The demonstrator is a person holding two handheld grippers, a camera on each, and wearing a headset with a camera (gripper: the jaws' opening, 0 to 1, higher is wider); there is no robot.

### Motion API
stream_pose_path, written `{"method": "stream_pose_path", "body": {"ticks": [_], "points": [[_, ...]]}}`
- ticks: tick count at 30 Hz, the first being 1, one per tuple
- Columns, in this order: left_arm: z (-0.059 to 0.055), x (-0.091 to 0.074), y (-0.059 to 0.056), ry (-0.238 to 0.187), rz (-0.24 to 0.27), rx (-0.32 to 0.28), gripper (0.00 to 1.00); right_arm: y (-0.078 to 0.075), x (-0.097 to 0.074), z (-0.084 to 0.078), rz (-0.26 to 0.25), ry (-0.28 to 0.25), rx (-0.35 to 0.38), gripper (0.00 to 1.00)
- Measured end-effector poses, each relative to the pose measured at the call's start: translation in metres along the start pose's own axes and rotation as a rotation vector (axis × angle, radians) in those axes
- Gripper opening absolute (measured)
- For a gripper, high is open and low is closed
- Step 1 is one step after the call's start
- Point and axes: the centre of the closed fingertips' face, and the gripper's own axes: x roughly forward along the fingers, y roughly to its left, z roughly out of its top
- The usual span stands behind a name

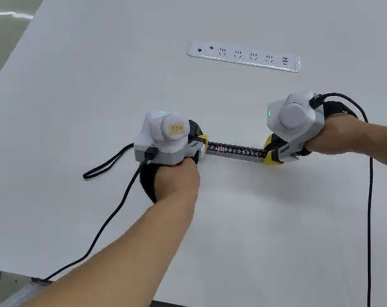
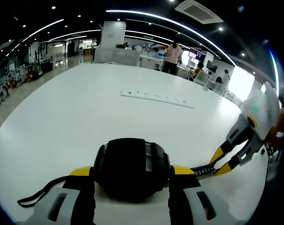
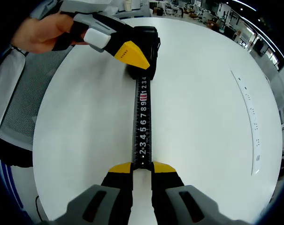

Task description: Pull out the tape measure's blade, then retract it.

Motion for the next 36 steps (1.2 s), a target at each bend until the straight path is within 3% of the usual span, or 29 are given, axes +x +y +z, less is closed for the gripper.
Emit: {"method": "stream_pose_path", "body": {"ticks": [36], "points": [[0.000, -0.001, 0.000, 0.002, -0.006, 0.005, 0.61, 0.000, 0.015, 0.046, -0.002, -0.054, -0.031, 0.13]]}}
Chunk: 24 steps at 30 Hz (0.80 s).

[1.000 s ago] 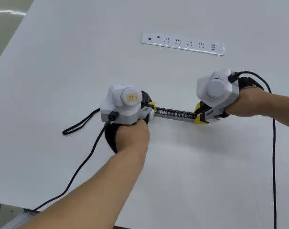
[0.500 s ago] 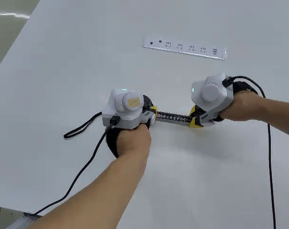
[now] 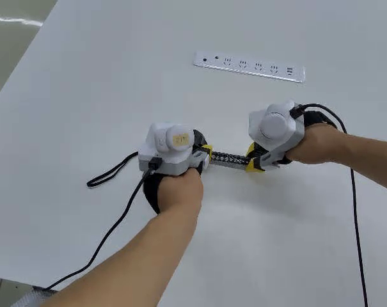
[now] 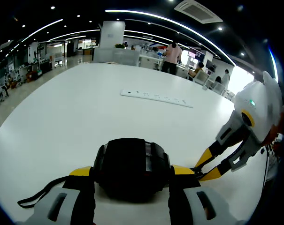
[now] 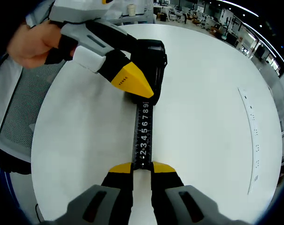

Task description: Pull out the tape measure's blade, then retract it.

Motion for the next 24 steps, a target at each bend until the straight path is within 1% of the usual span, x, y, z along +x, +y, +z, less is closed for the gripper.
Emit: {"method": "stream_pose_path", "body": {"ticks": [19, 24], "points": [[0.000, 0.000, -0.001, 0.002, -0.002, 0.001, 0.61, -0.001, 0.003, 0.018, -0.008, -0.045, -0.018, 0.13], [0.000, 0.000, -0.001, 0.003, -0.003, 0.001, 0.60, -0.001, 0.004, 0.021, -0.007, -0.049, -0.019, 0.13]]}}
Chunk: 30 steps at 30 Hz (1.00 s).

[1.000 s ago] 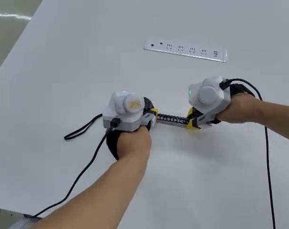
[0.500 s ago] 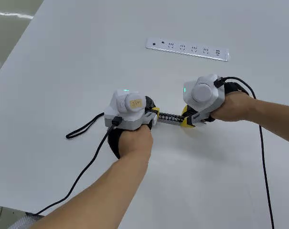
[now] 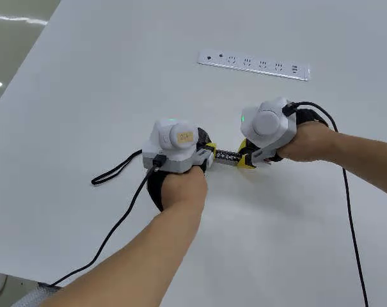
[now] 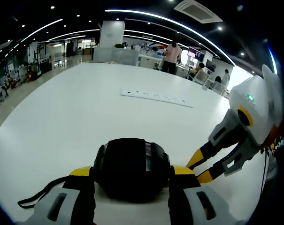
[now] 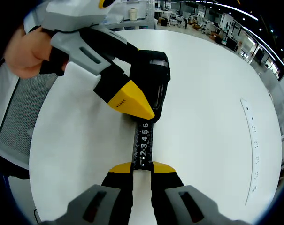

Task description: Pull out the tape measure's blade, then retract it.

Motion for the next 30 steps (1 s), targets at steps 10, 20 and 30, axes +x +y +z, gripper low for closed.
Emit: {"method": "stream_pose_path", "body": {"ticks": [10, 20, 30], "points": [[0.000, 0.000, 0.000, 0.000, -0.002, 0.002, 0.60, -0.002, 0.008, 0.010, 0.001, -0.012, 0.007, 0.12], [0.000, 0.001, 0.001, 0.001, -0.003, 0.001, 0.60, -0.004, 0.015, 0.021, 0.008, -0.029, 0.013, 0.12], [0.001, 0.001, 0.001, 0.001, -0.007, 0.003, 0.60, -0.003, 0.017, 0.027, 0.008, -0.043, 0.010, 0.12]]}}
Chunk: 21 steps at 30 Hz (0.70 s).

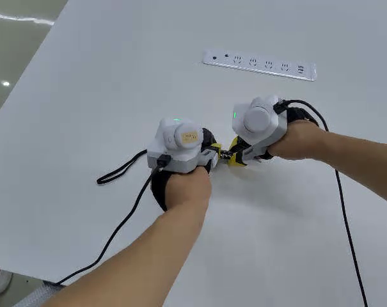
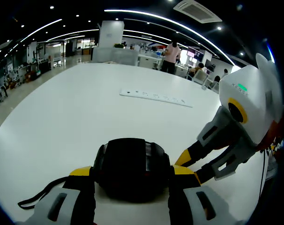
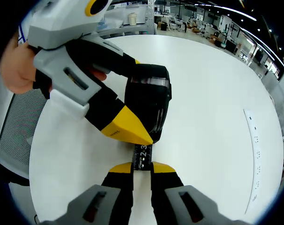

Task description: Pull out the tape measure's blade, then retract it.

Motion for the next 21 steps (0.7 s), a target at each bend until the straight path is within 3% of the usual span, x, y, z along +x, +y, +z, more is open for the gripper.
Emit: {"method": "stream_pose_path", "body": {"ticks": [21], "points": [[0.000, 0.000, 0.000, 0.001, -0.005, 0.001, 0.60, -0.002, 0.004, 0.011, 0.001, -0.034, -0.047, 0.12]]}}
